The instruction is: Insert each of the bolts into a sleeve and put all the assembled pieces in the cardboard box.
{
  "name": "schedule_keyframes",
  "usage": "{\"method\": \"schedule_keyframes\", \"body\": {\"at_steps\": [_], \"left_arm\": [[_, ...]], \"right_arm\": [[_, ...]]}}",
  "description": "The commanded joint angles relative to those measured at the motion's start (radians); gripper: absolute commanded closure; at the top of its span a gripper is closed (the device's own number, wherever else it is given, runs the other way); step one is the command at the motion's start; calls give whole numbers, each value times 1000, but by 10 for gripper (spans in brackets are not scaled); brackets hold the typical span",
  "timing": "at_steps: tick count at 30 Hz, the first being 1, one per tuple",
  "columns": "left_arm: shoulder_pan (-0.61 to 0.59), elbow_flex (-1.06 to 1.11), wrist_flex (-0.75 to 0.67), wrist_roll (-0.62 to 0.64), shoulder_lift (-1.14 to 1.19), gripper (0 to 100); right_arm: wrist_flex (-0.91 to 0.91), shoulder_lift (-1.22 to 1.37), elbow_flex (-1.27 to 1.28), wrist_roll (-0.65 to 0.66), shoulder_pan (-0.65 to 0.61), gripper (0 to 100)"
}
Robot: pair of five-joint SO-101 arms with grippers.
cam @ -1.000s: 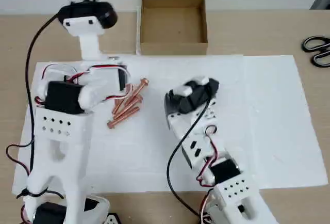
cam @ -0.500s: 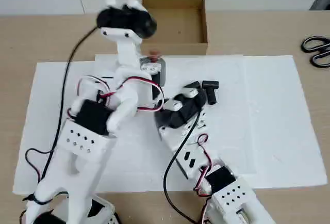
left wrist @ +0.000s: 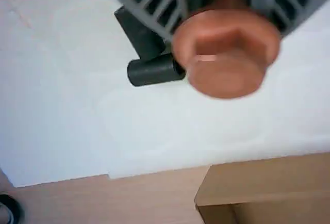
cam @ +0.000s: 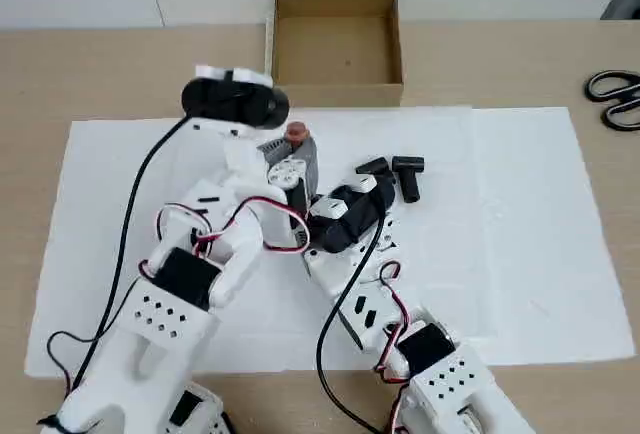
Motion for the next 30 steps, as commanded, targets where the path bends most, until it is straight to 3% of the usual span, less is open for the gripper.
{"method": "schedule_keyframes", "body": {"at_steps": [1, 30], "left_arm": [[0, 1, -35, 5, -43, 995], [8, 85, -8, 91, -48, 995]], "right_arm": [[-25, -21, -8, 5, -4, 995], [-25, -21, -6, 5, -2, 995]]}}
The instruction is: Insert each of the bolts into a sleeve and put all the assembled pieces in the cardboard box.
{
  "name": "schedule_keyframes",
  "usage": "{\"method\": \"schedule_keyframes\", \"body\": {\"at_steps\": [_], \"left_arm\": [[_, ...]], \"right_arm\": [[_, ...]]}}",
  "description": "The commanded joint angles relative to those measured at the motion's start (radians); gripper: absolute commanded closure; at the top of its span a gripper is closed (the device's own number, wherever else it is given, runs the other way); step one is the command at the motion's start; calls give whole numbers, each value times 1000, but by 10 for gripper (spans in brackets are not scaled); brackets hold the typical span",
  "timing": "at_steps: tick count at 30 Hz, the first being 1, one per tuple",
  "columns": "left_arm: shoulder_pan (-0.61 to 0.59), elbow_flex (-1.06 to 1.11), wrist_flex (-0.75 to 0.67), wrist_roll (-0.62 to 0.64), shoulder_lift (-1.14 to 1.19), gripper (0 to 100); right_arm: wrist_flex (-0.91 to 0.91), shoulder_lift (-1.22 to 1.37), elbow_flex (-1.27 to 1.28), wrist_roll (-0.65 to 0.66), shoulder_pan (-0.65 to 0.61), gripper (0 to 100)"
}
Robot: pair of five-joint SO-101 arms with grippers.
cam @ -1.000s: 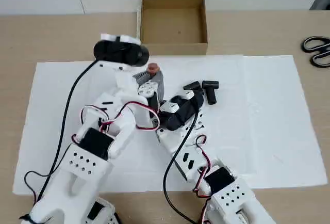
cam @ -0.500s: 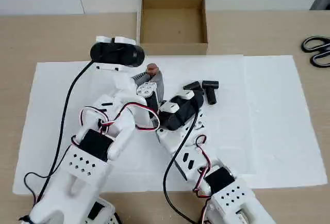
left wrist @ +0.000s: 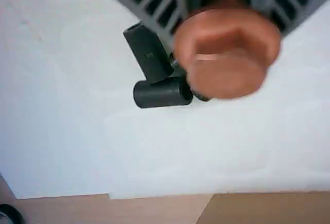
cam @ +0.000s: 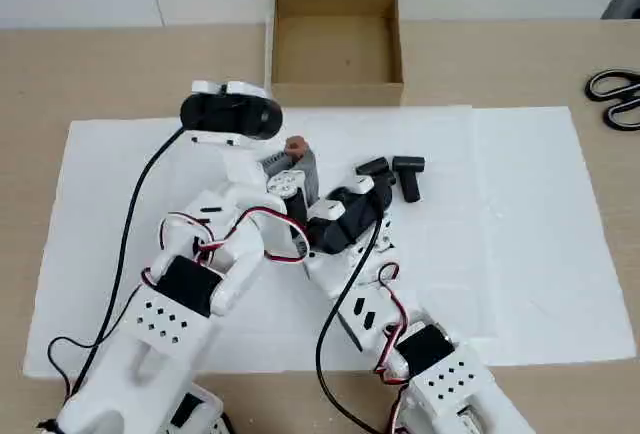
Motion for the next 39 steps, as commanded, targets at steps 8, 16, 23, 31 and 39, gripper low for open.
{"method": "schedule_keyframes", "body": {"at_steps": [8, 16, 23, 31, 39], "left_arm": [[2, 38, 17, 5, -28, 995], [54, 36, 81, 3, -28, 995], [58, 45, 89, -31, -28, 995], [61, 39, 187, -31, -28, 946], [54, -10, 230, -31, -28, 847]], "right_arm": [[-27, -21, -11, 5, 1, 995], [-27, -21, -11, 5, 30, 995], [-27, -21, -11, 5, 30, 995], [-27, -21, -11, 5, 30, 995], [-27, -21, -11, 5, 30, 995]]}}
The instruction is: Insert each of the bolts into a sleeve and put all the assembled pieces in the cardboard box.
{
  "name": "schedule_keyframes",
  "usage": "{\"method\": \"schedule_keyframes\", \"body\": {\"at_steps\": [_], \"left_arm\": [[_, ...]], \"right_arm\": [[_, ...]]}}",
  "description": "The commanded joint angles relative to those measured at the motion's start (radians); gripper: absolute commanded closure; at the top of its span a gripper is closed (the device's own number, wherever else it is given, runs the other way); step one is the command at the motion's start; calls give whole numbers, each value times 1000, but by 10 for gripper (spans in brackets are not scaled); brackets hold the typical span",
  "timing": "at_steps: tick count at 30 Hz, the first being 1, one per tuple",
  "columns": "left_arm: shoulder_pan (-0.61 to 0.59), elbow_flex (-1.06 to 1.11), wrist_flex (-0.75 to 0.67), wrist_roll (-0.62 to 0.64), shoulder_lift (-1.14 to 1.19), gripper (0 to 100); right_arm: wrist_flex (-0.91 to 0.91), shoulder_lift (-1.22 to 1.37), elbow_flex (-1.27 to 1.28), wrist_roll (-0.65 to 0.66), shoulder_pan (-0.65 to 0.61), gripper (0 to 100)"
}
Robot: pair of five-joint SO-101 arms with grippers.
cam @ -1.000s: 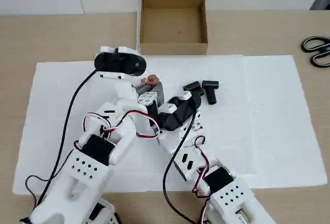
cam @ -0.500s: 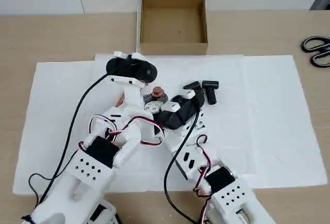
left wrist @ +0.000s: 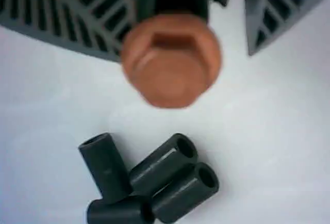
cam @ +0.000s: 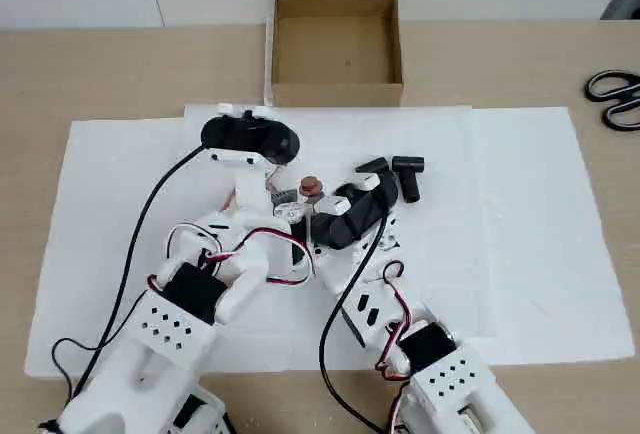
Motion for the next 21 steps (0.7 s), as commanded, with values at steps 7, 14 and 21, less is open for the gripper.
{"method": "schedule_keyframes", "body": {"at_steps": [7, 14, 21], "left_arm": [[2, -214, 181, -8, -11, 759], [-95, -272, 181, -44, -11, 756], [-322, -337, 199, -75, -11, 755]], "right_arm": [[-27, -22, -14, 5, 5, 995], [-27, -22, -14, 5, 7, 995], [-22, -15, -21, 5, 25, 995]]}}
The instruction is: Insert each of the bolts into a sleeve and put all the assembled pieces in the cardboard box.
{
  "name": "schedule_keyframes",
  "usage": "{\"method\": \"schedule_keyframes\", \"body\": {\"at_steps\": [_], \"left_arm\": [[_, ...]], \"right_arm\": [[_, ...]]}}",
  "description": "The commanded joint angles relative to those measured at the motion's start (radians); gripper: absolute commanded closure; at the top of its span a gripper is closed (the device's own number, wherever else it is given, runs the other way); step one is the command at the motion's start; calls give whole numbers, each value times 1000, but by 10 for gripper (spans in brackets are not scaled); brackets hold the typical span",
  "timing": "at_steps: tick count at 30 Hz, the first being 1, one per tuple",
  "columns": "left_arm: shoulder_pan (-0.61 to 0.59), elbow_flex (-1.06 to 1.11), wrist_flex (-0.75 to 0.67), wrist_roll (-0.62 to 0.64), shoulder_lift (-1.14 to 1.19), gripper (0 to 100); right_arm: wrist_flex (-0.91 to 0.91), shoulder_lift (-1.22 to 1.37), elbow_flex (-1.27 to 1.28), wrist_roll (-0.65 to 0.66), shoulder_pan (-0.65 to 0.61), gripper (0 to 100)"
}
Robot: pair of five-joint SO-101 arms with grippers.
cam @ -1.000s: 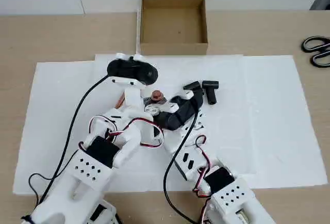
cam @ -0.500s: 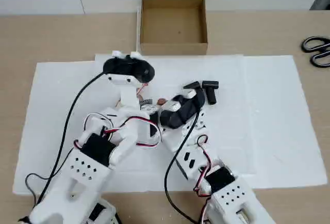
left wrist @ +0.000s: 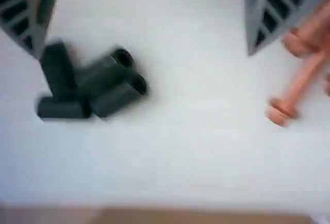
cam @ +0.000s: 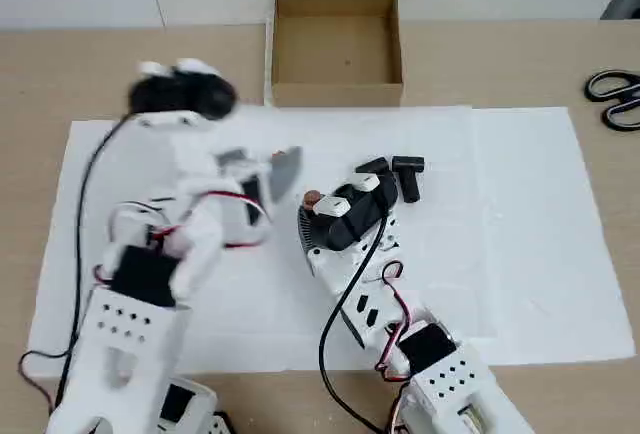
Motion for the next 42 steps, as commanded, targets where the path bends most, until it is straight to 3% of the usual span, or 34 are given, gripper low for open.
{"method": "schedule_keyframes", "body": {"at_steps": [1, 3, 6, 9, 21, 30, 42], "left_arm": [[-100, -65, 46, -26, -12, 755], [-138, -82, 143, -72, -12, 754], [-187, -97, 276, -244, -12, 754], [-218, -99, 350, -345, -12, 754], [-367, -94, 491, -351, -12, 755], [-385, -93, 557, -353, -12, 755], [-385, -93, 566, -353, -12, 755]], "right_arm": [[8, -12, -29, 3, 42, 995], [151, 7, -109, 3, 91, 995], [354, 90, -322, 6, 182, 995], [406, 242, -569, 9, 243, 995], [400, 1208, -1551, 63, 351, 995], [328, 1896, -2274, 66, 361, 995], [332, 2367, -2771, 68, 363, 990]]}}
